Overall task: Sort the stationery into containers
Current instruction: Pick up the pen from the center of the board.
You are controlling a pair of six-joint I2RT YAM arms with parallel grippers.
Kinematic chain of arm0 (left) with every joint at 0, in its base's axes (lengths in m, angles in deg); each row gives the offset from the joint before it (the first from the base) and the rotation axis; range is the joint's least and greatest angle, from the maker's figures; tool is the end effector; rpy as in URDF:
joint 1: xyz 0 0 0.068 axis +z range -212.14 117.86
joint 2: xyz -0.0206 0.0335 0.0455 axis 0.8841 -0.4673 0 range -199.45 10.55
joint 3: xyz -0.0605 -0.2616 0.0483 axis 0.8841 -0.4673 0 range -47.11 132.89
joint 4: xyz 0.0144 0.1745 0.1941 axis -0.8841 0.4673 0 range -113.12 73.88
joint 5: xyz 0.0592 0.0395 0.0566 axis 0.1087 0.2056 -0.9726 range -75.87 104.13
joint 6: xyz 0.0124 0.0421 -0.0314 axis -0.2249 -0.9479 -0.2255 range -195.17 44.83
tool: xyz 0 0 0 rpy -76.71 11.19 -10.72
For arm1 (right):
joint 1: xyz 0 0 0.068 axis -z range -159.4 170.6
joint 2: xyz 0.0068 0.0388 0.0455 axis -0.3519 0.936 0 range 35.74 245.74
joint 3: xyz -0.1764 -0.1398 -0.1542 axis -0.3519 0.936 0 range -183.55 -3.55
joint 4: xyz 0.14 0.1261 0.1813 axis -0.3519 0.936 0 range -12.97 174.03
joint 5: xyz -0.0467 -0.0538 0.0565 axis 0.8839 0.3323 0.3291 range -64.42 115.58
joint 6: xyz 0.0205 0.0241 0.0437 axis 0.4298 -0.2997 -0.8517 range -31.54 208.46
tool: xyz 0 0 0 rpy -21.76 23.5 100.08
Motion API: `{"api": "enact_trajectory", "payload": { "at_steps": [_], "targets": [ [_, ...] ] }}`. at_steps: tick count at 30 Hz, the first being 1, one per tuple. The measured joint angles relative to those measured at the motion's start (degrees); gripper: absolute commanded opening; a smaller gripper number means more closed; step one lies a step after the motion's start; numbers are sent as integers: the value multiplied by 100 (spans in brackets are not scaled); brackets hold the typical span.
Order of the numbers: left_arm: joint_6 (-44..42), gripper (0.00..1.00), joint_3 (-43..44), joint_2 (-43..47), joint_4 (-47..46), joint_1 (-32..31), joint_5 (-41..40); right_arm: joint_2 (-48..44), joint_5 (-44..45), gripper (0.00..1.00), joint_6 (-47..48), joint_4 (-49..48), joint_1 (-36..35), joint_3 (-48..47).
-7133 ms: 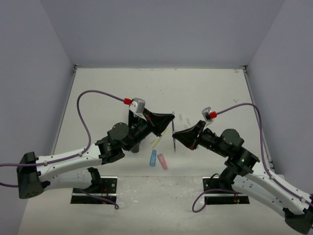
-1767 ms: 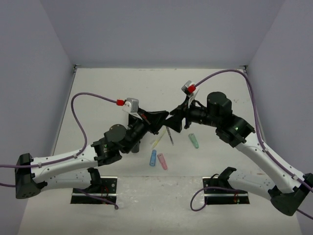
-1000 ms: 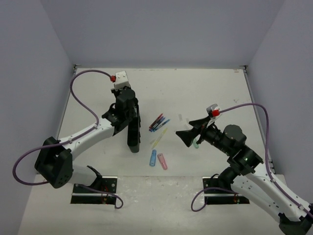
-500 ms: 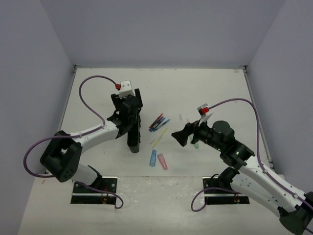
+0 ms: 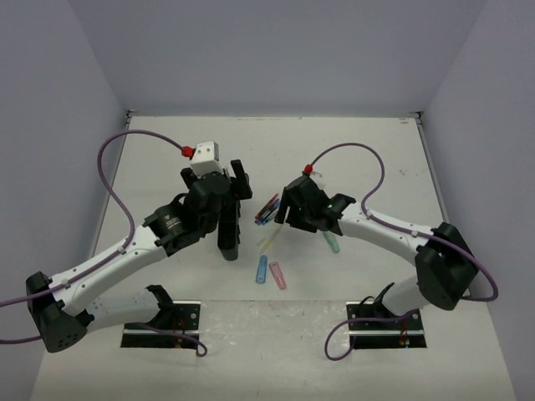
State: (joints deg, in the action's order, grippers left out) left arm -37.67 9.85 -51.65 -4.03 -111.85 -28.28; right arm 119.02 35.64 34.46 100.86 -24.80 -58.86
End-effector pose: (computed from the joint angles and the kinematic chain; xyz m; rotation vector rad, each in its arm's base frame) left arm 0.1720 -0.1657 0.3430 -0.2616 1.8727 -0.3011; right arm 0.2159 0.2100 0.2281 0.2665 2.5188 0.5244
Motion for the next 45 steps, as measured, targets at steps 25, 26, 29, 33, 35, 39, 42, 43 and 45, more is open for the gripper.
{"api": "enact_trajectory", "payload": {
  "at_steps": [25,26,29,33,35,39,42,43,45],
  "targets": [
    [-505,100,-579,1076,2512,-31,1266,2506,521,22,-2003,1644,-557,-2020],
    [-520,100,-605,1118,2512,-31,1268,2521,537,22,-2040,1680,-572,-2032],
    [-547,100,-622,1205,2500,-31,1273,2563,550,21,-2125,1776,-600,-2035],
    [-562,100,-624,1251,2472,-31,1287,2656,551,21,-2194,1860,-608,-2038],
    [-562,100,-622,1254,2471,-31,1312,2729,547,21,-2212,1851,-608,-2051],
    [-564,100,-625,1256,2467,-31,1352,2885,548,19,-2214,1857,-608,-2116],
    [-562,100,-654,1246,2430,-31,1375,2976,546,9,-2217,1842,-608,-2227],
    [-564,100,-675,1236,2402,-31,1379,2994,545,6,-2225,1833,-608,-2245],
    [-566,100,-719,1182,2377,-31,1401,2995,551,2,-2294,1834,-608,-2245]
  ]
}}
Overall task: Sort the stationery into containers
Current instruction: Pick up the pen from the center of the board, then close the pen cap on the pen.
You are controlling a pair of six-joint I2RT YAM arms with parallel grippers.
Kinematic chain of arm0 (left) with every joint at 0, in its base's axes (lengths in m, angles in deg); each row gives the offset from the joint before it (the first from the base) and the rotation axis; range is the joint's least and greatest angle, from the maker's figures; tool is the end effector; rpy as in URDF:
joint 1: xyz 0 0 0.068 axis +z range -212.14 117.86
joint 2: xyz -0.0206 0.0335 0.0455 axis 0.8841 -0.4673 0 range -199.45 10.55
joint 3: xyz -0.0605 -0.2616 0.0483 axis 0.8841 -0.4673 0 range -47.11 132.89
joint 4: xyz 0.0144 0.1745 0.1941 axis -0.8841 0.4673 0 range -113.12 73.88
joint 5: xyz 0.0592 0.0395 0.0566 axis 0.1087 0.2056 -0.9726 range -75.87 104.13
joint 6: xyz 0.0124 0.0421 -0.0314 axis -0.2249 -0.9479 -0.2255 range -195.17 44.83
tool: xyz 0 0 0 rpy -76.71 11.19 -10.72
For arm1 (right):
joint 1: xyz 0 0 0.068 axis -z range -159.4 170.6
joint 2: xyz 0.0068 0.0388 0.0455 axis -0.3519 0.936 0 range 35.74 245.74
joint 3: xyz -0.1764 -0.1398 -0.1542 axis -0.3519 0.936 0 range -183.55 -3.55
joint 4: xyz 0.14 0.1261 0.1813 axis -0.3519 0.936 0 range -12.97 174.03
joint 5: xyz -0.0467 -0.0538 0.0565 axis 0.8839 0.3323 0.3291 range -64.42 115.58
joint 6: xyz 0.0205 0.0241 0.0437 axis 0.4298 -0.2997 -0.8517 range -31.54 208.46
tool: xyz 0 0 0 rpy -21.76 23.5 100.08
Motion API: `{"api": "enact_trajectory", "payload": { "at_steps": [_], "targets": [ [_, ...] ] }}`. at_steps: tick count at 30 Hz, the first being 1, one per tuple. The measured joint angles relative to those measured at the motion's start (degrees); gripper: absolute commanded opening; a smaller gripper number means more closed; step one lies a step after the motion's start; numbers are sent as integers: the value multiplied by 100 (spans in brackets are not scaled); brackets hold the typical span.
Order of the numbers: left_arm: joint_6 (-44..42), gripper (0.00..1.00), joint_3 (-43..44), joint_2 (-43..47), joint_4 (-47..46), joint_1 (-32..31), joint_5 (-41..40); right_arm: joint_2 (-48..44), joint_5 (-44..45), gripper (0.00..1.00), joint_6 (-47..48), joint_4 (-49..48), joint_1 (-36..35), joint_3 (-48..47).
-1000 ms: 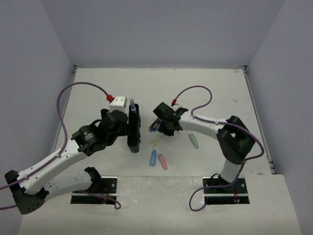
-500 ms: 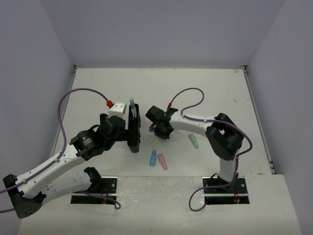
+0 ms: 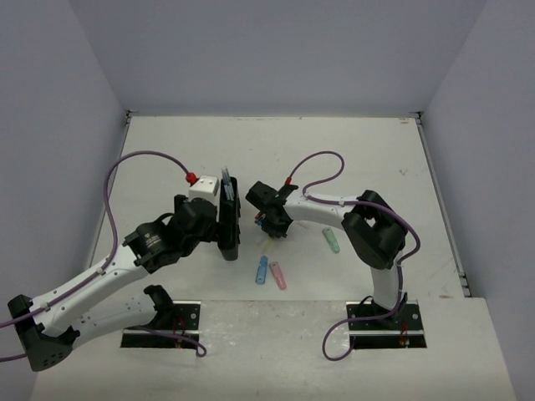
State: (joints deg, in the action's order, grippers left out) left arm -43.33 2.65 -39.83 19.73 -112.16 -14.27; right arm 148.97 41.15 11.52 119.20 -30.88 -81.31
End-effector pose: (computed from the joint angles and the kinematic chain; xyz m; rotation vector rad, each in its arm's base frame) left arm 0.1246 -0.1221 0.3017 0.1119 2.2253 -0.2005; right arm 0.2453 0.2927 0.1570 0.6578 2.7245 0.1064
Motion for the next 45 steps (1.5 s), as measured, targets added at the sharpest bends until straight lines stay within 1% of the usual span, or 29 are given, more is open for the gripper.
{"api": "enact_trajectory", "payload": {
  "at_steps": [5,8,11,12,16,19,21,23,26,28,30,33,40,42,45],
  "targets": [
    [3,99,-29,-197,-47,0,101,-140,70,0,-167,6,0,155],
    [4,97,-34,-282,-154,0,219,-385,188,0,-213,150,0,241],
    [0,86,-15,-522,-300,0,425,-1107,410,0,-210,315,-13,375],
    [-10,79,2,-650,-333,-2,501,-1502,496,0,-187,314,-22,461],
    [-123,58,159,-1231,-590,-56,869,-3373,765,0,143,246,-28,901],
    [-268,51,373,-1728,-798,-165,1122,-4429,982,0,454,268,-26,1142],
    [-370,45,572,-2177,-994,-243,1248,-4873,1110,0,615,405,-26,1286],
    [-468,43,741,-2643,-1120,-322,1312,-5201,1187,0,784,470,-27,1469],
    [-646,43,893,-3327,-1299,-389,1413,-5552,1214,0,1060,469,-27,1792],
    [-774,41,955,-3784,-1393,-402,1526,-5740,1201,0,1235,477,-28,1987],
    [-901,39,1004,-4234,-1432,-402,1620,-5812,1196,0,1372,481,-26,2060],
    [-1031,38,1040,-4687,-1442,-402,1635,-5812,1189,0,1526,431,-28,2135],
    [-1195,36,1108,-5001,-1467,-326,1656,-5777,1170,0,1711,314,-27,2290],
    [-1199,31,1116,-5071,-1498,-273,1666,-5782,1168,0,1740,262,-28,2317],
    [-1211,30,1145,-5141,-1559,-230,1692,-5817,1168,0,1767,203,-28,2390]
  ]
}}
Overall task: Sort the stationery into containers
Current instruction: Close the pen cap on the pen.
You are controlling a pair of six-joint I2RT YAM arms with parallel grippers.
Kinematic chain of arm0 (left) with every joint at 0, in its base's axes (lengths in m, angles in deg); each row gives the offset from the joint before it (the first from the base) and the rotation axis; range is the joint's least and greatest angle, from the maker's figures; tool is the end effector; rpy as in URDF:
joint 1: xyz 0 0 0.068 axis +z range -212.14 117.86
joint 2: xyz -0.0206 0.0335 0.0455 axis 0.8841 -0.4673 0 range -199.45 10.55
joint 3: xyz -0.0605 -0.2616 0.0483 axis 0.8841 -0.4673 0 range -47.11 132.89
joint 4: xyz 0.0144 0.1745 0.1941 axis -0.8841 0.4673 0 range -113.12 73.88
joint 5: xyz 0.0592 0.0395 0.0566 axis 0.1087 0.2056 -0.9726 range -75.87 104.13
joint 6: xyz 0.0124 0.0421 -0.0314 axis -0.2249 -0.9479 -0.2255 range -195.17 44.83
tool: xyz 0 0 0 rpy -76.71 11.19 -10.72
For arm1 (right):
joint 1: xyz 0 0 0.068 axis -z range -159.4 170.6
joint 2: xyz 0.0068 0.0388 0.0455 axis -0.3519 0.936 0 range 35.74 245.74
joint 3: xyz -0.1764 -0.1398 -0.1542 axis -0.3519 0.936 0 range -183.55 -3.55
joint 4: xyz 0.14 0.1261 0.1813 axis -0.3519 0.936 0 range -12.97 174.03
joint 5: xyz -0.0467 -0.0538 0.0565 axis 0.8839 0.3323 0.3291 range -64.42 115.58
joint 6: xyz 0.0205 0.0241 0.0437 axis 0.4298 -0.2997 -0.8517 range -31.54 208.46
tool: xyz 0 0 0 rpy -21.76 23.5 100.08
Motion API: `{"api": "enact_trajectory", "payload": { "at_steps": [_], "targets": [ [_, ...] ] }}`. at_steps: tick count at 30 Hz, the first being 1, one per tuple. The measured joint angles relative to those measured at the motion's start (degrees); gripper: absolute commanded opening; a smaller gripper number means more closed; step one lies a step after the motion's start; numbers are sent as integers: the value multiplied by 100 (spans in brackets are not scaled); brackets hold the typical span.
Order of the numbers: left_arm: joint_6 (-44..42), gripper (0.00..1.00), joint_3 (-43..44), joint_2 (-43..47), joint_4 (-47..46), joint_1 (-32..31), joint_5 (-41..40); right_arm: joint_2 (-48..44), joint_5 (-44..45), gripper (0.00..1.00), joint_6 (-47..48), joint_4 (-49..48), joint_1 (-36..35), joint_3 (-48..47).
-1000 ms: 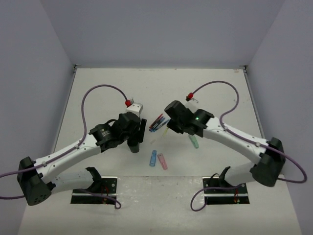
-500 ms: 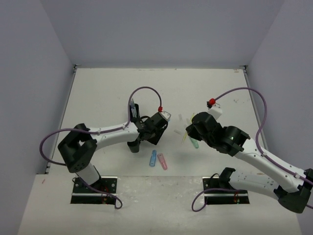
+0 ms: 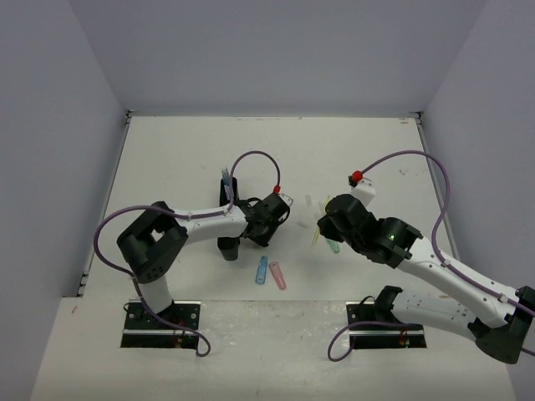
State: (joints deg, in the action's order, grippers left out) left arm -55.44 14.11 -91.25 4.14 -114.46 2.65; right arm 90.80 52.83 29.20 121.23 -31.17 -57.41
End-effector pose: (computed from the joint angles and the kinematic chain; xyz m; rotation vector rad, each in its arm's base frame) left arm 0.2135 -0.2648 0.1573 0.7095 2.6174 -0.0920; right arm 0.1300 0.1386 0.3096 0.3760 2.2674 0.4592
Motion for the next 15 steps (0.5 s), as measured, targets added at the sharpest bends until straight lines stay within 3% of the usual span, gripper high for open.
{"api": "enact_trajectory", "payload": {
  "at_steps": [7,15],
  "targets": [
    [-38,1,75,-107,-154,64,117,-44,-2,0,24,-35,0,35],
    [-34,0,49,-83,-213,80,151,-266,-85,0,62,-66,0,77]
  ]
}}
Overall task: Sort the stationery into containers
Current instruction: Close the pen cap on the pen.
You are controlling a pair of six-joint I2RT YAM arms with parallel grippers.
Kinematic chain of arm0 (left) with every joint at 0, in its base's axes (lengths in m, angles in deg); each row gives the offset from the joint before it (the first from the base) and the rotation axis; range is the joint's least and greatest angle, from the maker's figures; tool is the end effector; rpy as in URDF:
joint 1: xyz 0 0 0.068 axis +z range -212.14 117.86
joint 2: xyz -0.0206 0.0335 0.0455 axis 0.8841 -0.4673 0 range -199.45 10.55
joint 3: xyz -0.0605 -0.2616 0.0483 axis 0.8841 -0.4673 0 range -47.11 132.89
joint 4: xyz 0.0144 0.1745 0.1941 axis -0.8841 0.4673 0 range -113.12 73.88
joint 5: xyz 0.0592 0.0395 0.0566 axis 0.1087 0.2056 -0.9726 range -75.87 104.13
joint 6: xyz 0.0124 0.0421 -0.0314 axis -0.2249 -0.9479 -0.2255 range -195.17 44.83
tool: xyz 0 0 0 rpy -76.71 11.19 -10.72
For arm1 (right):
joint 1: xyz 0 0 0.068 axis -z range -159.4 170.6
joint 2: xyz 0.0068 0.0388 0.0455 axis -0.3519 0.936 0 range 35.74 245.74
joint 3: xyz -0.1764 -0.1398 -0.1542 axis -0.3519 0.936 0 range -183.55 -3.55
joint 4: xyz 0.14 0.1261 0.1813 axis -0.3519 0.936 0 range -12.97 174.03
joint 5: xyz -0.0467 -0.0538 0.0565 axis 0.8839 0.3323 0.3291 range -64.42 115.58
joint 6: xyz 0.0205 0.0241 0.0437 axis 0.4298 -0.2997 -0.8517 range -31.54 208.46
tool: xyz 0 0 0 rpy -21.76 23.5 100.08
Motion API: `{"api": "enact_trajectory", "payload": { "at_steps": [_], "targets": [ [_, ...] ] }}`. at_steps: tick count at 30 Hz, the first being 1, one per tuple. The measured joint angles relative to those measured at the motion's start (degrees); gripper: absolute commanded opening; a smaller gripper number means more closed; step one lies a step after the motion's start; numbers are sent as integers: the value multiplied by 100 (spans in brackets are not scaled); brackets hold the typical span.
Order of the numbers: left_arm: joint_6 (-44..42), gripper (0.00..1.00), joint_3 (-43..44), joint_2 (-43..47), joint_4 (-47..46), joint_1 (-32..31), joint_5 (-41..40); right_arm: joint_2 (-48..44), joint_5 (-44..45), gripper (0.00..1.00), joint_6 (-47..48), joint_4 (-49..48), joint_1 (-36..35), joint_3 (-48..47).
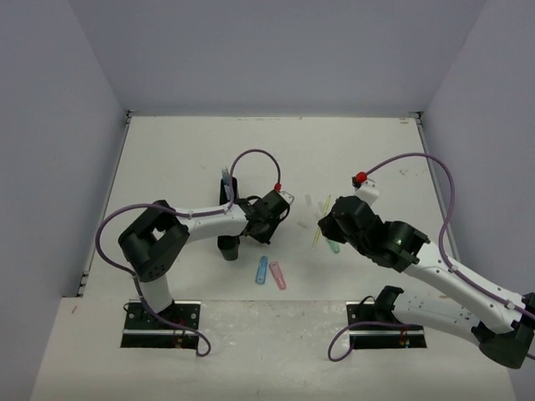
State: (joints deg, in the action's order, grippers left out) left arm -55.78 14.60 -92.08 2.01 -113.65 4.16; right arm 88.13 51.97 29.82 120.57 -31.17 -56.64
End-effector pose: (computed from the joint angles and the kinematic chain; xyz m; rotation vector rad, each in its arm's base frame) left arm 0.2204 -0.2672 0.1563 0.6985 2.6070 -0.1403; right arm 0.1244 0.1322 0.3137 0.3666 2.2458 0.5084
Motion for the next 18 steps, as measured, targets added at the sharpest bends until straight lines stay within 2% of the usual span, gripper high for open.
{"api": "enact_trajectory", "payload": {
  "at_steps": [2,5,8,11,14,18],
  "targets": [
    [44,0,-27,48,30,6,-2,-86,-185,0,152,-149,5,51],
    [244,0,-35,293,137,8,-74,-302,-949,0,882,-1071,0,514],
    [532,0,-93,1017,-94,8,-155,-445,-1918,0,1437,-2097,-11,1229],
    [863,0,-567,2269,-1053,10,-77,-454,-2717,0,1771,-2985,-110,1833],
    [1140,0,-1028,3518,-2193,8,179,-458,-3034,0,2033,-3568,-453,2042],
    [1380,0,-1305,4243,-3458,10,566,-447,-3068,0,2335,-4052,-952,1871]
  ]
}}
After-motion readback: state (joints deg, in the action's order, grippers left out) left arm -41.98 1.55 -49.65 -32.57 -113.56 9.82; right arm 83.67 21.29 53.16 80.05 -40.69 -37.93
